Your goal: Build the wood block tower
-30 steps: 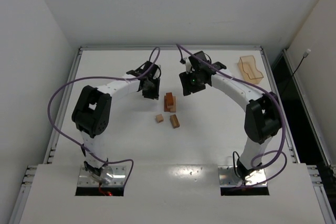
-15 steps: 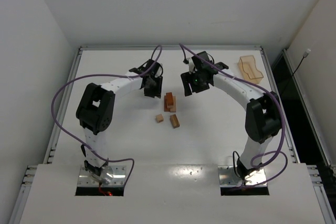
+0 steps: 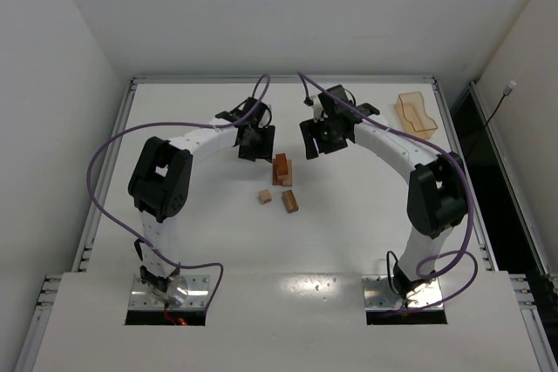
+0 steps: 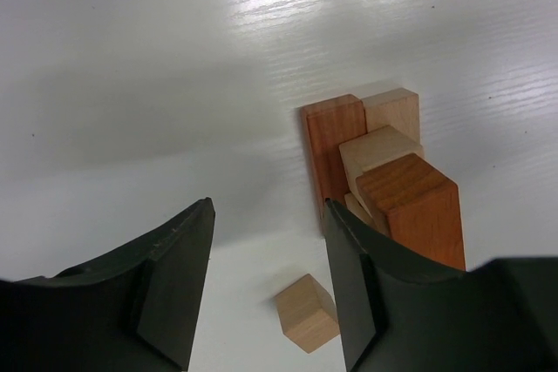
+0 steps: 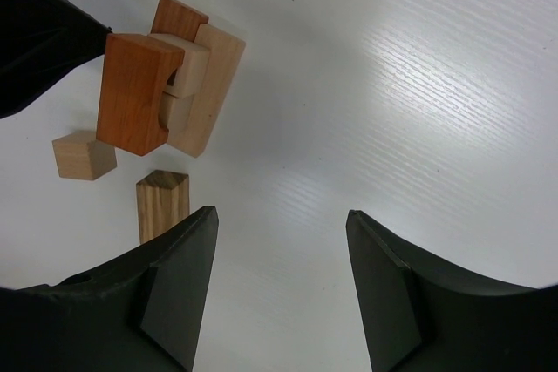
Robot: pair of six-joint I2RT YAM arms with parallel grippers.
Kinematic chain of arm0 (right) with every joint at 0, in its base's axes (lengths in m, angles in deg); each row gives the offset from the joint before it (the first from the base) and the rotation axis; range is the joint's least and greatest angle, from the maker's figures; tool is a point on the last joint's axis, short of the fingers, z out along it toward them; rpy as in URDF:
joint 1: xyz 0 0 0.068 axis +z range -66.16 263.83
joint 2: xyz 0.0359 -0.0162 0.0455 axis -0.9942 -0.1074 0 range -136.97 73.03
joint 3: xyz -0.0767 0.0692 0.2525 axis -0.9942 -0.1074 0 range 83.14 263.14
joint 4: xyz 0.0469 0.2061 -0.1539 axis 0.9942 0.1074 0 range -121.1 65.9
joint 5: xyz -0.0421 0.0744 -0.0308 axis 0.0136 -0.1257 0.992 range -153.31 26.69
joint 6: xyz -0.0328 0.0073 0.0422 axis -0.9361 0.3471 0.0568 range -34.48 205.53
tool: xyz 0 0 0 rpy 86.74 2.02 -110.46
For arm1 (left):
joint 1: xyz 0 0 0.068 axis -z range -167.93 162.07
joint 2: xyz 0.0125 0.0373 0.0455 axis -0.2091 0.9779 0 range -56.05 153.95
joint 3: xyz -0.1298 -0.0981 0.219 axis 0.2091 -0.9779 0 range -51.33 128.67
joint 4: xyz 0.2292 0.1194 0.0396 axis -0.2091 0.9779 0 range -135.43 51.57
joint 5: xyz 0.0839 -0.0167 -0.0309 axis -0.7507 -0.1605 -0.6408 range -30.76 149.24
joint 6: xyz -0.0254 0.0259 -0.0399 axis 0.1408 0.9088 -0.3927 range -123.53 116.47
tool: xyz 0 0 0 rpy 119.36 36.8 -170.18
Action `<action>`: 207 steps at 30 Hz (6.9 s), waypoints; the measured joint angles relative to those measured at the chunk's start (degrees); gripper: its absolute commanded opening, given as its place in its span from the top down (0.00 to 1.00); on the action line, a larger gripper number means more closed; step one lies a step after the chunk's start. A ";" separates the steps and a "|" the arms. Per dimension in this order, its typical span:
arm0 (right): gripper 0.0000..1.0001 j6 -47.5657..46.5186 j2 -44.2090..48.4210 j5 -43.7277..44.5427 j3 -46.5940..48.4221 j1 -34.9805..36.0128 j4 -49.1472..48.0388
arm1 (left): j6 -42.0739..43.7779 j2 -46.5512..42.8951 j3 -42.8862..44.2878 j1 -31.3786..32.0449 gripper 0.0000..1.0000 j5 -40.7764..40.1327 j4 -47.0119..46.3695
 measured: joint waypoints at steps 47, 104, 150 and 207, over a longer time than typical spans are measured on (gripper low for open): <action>0.42 0.00 -0.02 -1.51 0.02 0.00 0.00 | -0.04 0.81 1.27 0.00 0.31 -0.15 0.04; 0.51 14.99 -6.73 9.94 -10.05 20.98 -5.70 | -3.72 -34.64 -24.17 -27.21 0.01 -7.10 -2.97; 1.00 -0.17 27.71 35.34 -33.03 15.43 -16.68 | 13.86 -45.92 -31.61 -27.41 0.01 27.58 -5.90; 1.00 -25.33 22.05 -0.15 -26.91 24.50 -53.09 | 16.87 -36.63 -5.62 -13.84 0.29 41.27 9.22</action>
